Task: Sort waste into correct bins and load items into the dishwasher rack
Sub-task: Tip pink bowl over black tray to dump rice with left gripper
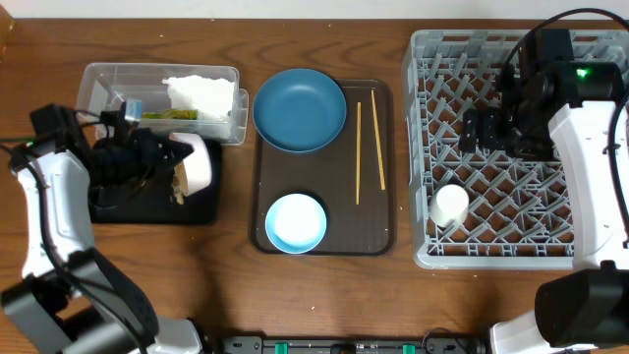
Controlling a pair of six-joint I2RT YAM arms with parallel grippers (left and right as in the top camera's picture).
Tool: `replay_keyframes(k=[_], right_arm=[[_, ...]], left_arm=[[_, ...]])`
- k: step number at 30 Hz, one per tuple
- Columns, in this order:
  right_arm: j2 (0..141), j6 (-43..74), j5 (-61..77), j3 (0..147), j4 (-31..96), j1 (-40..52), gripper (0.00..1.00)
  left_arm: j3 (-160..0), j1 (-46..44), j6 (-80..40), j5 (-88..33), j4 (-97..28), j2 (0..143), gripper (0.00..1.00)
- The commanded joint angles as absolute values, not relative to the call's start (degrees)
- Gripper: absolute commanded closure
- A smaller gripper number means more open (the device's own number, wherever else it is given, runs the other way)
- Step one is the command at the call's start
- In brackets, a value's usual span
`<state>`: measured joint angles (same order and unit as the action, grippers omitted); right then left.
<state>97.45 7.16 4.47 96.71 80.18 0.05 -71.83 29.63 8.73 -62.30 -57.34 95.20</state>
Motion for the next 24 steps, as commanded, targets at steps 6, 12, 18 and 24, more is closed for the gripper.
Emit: replay_keyframes(k=[6, 12, 18, 24], right_arm=[[97.1, 6.8, 4.6, 97.4, 80.0, 0.4, 0.04], [97.1, 6.8, 4.6, 97.4, 79.8, 0.4, 0.04], [97.1, 6.8, 4.6, 97.4, 79.7, 0.4, 0.04], [97.1, 6.8, 4.6, 97.4, 79.8, 0.4, 0.04]], left_arm=[[-71.5, 35.6, 10.9, -82.3, -55.5, 103.5, 0.94], [-71.5, 39.3, 8.9, -90.1, -54.7, 107.8, 0.94], [-71.5, 41.8, 5.5, -90.1, -55.2, 108.2, 0.94], [-71.5, 41.9, -1.3, -90.1, -55.2, 108.2, 0.94]])
